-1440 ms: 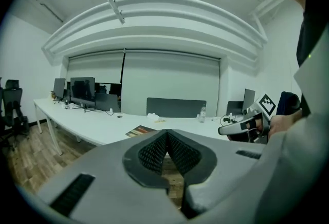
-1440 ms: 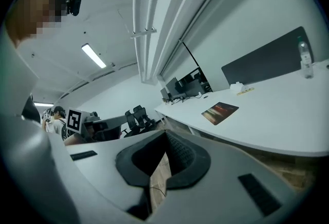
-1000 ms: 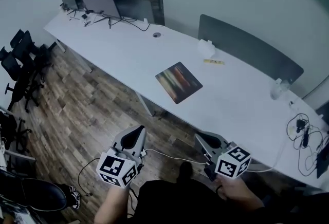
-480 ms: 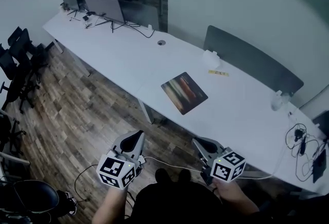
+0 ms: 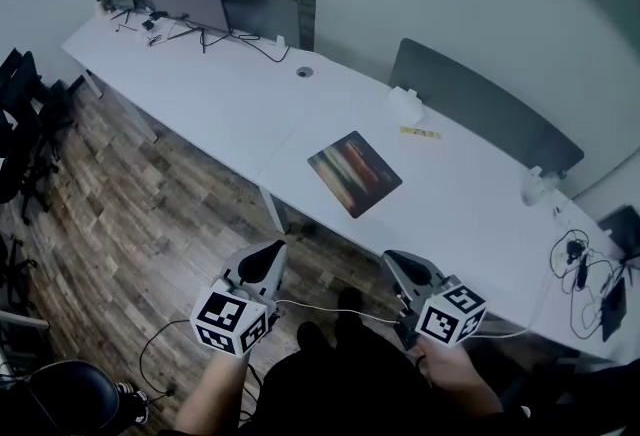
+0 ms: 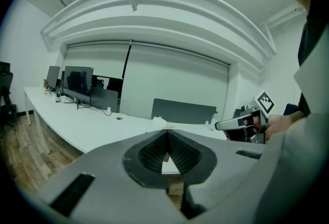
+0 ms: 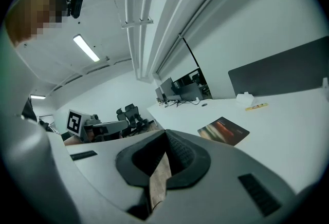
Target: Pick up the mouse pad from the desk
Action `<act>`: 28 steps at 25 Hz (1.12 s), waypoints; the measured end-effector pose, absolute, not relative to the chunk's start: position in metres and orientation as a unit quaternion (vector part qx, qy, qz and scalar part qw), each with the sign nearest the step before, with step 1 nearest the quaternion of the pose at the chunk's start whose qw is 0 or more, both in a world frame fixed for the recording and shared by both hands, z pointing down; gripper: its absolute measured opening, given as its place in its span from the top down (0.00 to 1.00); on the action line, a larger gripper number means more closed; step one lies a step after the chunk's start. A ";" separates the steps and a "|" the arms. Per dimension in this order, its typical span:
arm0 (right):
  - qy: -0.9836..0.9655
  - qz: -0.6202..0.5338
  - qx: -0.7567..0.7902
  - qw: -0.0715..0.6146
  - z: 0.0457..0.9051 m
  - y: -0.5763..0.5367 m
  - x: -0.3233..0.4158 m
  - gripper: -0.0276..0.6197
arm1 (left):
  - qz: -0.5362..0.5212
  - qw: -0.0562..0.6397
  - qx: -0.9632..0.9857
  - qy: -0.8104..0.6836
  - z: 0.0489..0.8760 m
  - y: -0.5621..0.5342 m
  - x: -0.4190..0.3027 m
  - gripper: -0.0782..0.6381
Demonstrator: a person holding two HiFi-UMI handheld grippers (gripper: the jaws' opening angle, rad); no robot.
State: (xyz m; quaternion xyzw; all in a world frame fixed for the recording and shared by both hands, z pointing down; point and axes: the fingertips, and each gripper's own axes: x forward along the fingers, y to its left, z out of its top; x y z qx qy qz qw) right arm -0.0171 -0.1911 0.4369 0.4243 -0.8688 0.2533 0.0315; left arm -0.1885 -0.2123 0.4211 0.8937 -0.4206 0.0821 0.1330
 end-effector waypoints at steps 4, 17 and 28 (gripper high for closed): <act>-0.864 0.251 0.435 0.028 0.437 -0.210 -0.002 0.97 | 0.087 0.127 0.896 -0.417 0.422 -0.237 -0.175 0.88; -0.849 0.317 0.421 0.041 0.497 -0.272 0.044 0.97 | 0.142 0.137 0.913 -0.357 0.471 -0.320 -0.085 0.88; -0.845 0.350 0.404 0.030 0.539 -0.315 0.067 0.97 | 0.205 0.151 0.914 -0.315 0.539 -0.378 -0.028 0.66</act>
